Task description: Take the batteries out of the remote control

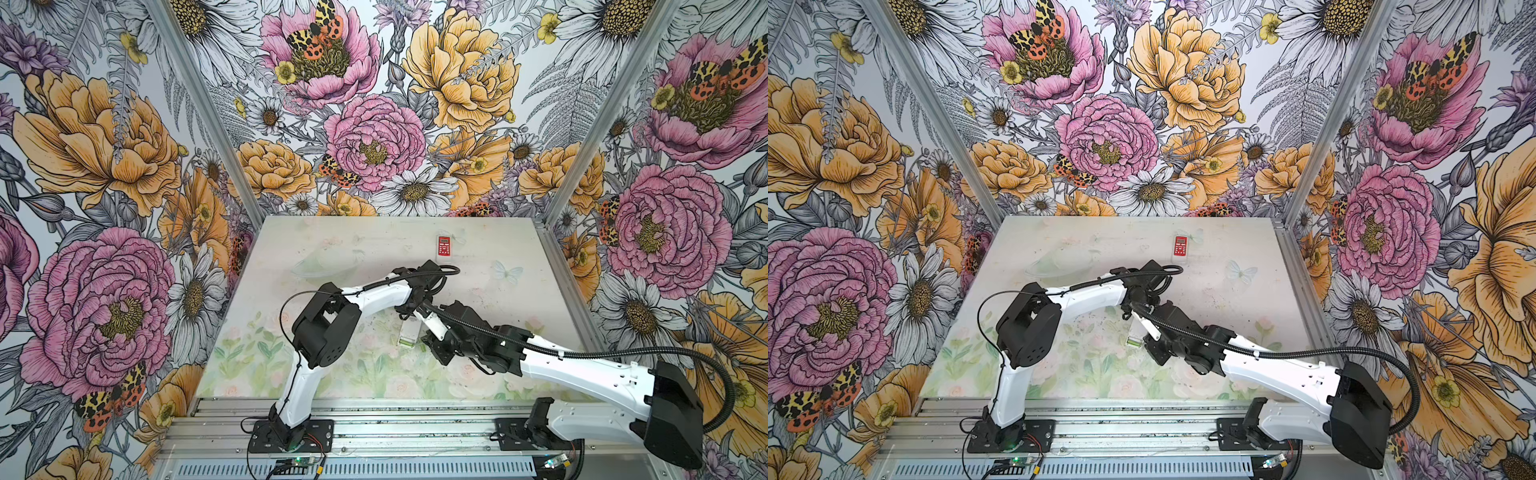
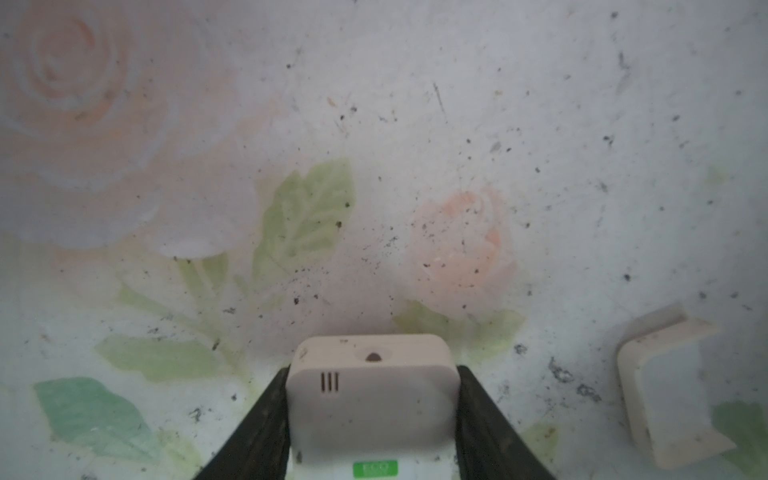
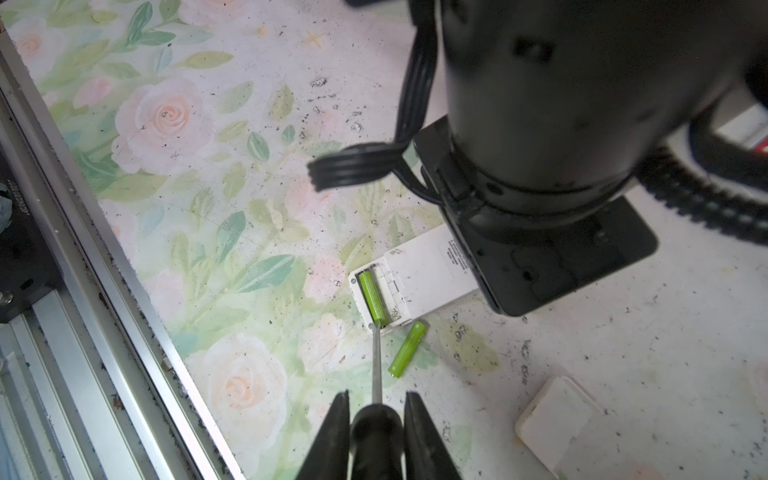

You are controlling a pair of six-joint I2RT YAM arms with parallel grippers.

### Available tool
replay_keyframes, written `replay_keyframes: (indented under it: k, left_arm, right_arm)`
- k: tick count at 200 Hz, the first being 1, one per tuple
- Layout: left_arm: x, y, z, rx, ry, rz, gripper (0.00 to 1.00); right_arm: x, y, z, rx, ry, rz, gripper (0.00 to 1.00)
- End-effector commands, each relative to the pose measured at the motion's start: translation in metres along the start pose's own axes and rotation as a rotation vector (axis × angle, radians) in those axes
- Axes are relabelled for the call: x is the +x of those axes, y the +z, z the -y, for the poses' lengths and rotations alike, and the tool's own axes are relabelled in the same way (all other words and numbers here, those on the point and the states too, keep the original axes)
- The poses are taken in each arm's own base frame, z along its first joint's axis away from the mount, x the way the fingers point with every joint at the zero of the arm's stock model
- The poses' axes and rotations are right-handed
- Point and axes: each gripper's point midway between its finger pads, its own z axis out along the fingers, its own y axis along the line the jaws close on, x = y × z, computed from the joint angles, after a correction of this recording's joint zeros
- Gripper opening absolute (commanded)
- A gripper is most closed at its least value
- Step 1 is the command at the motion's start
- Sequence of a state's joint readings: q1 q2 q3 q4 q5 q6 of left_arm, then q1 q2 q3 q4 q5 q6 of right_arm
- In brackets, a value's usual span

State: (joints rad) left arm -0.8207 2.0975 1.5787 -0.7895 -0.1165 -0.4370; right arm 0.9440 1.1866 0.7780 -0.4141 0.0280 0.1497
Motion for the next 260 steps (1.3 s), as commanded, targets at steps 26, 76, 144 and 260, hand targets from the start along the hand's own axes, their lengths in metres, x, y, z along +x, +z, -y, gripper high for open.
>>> replay_keyframes:
  k: [26,76,144,260]
  left_arm:
    - [-0.009,-0.004,0.001,-0.019,0.029,0.032,0.3]
    - [-0.009,-0.005,-0.001,-0.044,0.047,0.032,0.3]
    - [-0.008,-0.004,0.004,-0.042,0.05,0.033,0.3]
    - [-0.009,-0.004,0.002,-0.05,0.046,0.038,0.31]
  right_arm:
    - [-0.009,-0.007,-0.003,-0.011,-0.03,0.002,0.0]
    - [-0.008,-0.006,0.0,0.0,-0.038,-0.014,0.0]
    - [-0.021,-0.002,0.001,0.012,-0.038,0.005,0.0]
    - [-0.023,-0.003,-0.002,-0.009,-0.037,0.006,0.0]
